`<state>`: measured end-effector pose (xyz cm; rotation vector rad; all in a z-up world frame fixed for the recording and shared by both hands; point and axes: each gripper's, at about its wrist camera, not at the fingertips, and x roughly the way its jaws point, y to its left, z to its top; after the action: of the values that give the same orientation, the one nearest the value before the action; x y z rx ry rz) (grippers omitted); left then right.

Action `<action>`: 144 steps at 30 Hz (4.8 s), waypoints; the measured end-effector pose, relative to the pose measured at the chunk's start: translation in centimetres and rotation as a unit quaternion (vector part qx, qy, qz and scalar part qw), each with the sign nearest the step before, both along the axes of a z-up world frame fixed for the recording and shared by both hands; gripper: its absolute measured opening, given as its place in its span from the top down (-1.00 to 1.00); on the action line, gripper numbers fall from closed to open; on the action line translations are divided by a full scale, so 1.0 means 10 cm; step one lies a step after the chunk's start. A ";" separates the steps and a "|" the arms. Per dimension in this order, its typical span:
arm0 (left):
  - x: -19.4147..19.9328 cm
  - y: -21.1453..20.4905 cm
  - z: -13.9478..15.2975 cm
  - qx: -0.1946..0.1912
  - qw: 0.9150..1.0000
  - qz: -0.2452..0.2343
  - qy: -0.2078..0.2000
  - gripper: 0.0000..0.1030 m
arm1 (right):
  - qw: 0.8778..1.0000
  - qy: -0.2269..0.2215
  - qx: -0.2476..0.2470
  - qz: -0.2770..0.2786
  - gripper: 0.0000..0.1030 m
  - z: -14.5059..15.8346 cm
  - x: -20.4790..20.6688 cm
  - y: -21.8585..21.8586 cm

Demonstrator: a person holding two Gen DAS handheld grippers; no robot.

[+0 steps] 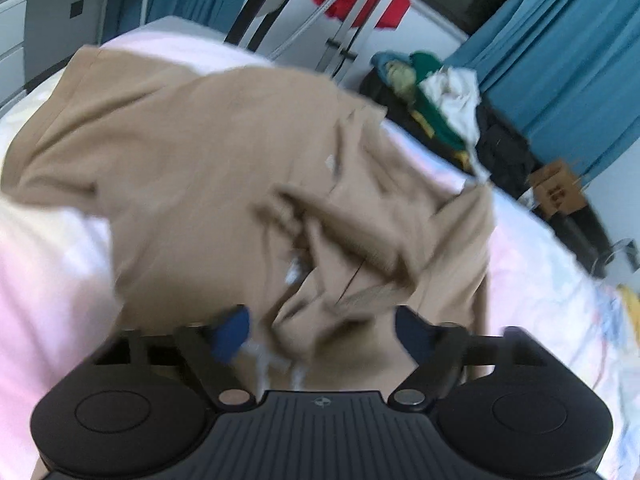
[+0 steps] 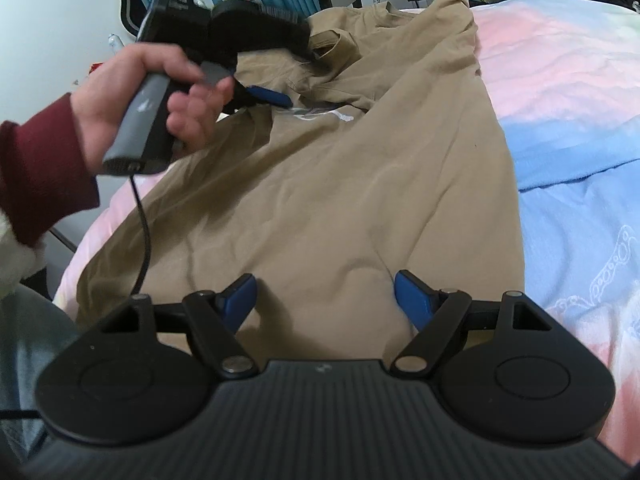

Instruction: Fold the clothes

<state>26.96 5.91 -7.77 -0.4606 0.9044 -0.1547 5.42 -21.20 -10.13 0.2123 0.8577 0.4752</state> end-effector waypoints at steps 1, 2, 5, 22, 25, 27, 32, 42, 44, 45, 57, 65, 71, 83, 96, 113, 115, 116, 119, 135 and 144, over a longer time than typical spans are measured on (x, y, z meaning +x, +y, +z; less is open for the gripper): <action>0.05 0.02 0.03 -0.014 1.000 0.004 -0.006 -0.64 | 1.000 0.001 0.001 0.000 -0.53 0.00 0.00 0.00; 0.11 0.03 0.06 -0.029 0.999 0.008 -0.012 -0.67 | 1.000 0.001 0.003 -0.001 -0.52 0.01 0.00 -0.01; 0.36 0.02 0.05 -0.041 0.999 0.027 -0.019 -0.69 | 1.000 0.002 0.009 -0.001 -0.53 0.02 -0.02 -0.01; 1.11 -0.56 0.60 0.140 0.981 -0.030 -0.134 0.86 | 1.000 -0.005 -0.013 0.008 -0.53 -0.01 -0.08 0.06; 1.35 -0.62 0.44 0.184 0.976 -0.013 -0.111 0.86 | 1.000 -0.003 -0.017 0.011 -0.54 -0.02 -0.07 0.08; 1.37 -0.58 0.21 0.199 0.976 -0.008 -0.089 0.85 | 1.000 -0.002 -0.017 0.013 -0.54 -0.04 -0.07 0.08; 1.38 -0.49 -0.09 0.186 0.979 -0.005 -0.083 0.71 | 1.000 0.003 0.025 0.007 -0.55 -0.04 -0.02 -0.03; 0.75 -0.38 0.33 0.154 0.981 -0.058 -0.100 -0.34 | 0.994 -0.034 0.103 -0.033 -0.54 0.12 0.00 -0.28; 0.42 -0.37 0.49 0.152 0.979 -0.069 -0.117 -0.44 | 0.993 -0.049 0.098 -0.036 -0.54 0.17 -0.04 -0.27; 0.25 -0.36 0.56 0.151 0.978 -0.073 -0.126 -0.50 | 0.993 -0.055 0.096 -0.039 -0.54 0.20 -0.05 -0.28; -1.74 -0.14 0.90 0.159 0.969 -0.091 -0.168 -0.81 | 0.986 -0.130 0.060 -0.085 -0.54 0.45 -0.23 -0.34; -2.37 -0.13 0.74 0.158 0.964 -0.087 -0.197 -0.93 | 0.979 -0.182 0.021 -0.093 -0.54 0.97 -0.12 -0.16; -2.35 -0.03 0.58 0.156 0.967 -0.076 -0.186 -0.94 | 0.967 -0.230 0.034 -0.102 -0.53 1.32 0.15 -0.11; -2.17 0.08 0.35 0.170 0.973 -0.056 -0.145 -0.95 | 0.969 -0.225 0.039 -0.097 -0.53 0.94 0.10 -0.16; -1.27 0.84 0.33 0.057 0.990 0.107 -0.076 -0.93 | 0.968 -0.181 0.098 -0.147 -0.54 0.84 0.14 -0.52; -0.05 1.43 -0.30 -0.062 0.964 0.248 -0.078 -0.85 | 0.969 -0.119 0.118 -0.181 -0.55 0.55 0.31 -0.68; 0.07 1.42 -0.30 -0.021 0.962 0.258 -0.089 -0.69 | 0.970 -0.114 0.114 -0.181 -0.55 0.52 0.34 -0.66; 0.13 1.41 -0.30 -0.001 0.960 0.263 -0.094 -0.44 | 0.971 -0.111 0.111 -0.181 -0.55 0.50 0.36 -0.65; 0.28 1.38 -0.27 0.054 0.955 0.273 -0.108 0.43 | 0.971 -0.103 0.112 -0.183 -0.55 0.48 0.41 -0.65; 0.45 -0.76 0.65 0.337 0.880 -0.061 -0.329 0.93 | 0.962 -0.083 0.150 -0.212 -0.55 0.47 0.42 -0.82; 0.51 -2.25 0.04 0.356 0.866 -0.208 -0.285 0.77 | 0.955 -0.071 0.161 -0.237 -0.55 0.39 0.43 -0.97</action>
<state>32.04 -16.60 -7.34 0.4694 0.4051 -0.3137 9.72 -30.90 -6.22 0.6616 0.5576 0.1720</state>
